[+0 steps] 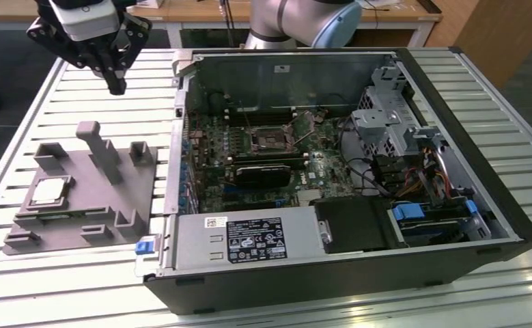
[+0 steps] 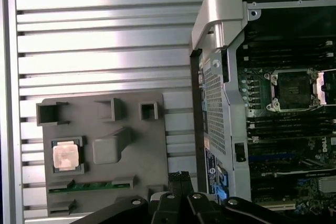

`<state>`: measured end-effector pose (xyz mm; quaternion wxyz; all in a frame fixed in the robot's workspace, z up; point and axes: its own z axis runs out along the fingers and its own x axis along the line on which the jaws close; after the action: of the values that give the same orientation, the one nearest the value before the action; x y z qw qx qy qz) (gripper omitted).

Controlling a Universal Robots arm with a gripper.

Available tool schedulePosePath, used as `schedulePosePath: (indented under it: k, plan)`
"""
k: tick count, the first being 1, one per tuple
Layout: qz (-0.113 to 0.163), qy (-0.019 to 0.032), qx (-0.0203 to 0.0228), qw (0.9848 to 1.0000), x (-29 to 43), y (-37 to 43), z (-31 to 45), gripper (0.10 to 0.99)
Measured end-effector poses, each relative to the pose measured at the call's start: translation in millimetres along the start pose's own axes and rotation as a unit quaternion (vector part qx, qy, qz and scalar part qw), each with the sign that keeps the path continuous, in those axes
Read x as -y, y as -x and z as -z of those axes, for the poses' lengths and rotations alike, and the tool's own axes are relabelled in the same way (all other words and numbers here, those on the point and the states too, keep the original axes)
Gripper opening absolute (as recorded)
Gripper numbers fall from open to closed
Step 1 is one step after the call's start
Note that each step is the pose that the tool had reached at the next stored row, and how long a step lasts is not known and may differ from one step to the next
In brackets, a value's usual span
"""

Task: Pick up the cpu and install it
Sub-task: 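Reach for the cpu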

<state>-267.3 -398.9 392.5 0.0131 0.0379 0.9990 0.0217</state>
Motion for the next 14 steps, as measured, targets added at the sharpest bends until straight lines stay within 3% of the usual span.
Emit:
schedulePosePath:
  k: [14]
  plan:
    - [0.0, 0.0, 0.0, 1.0, 0.9, -12.0, 0.2, 0.106]
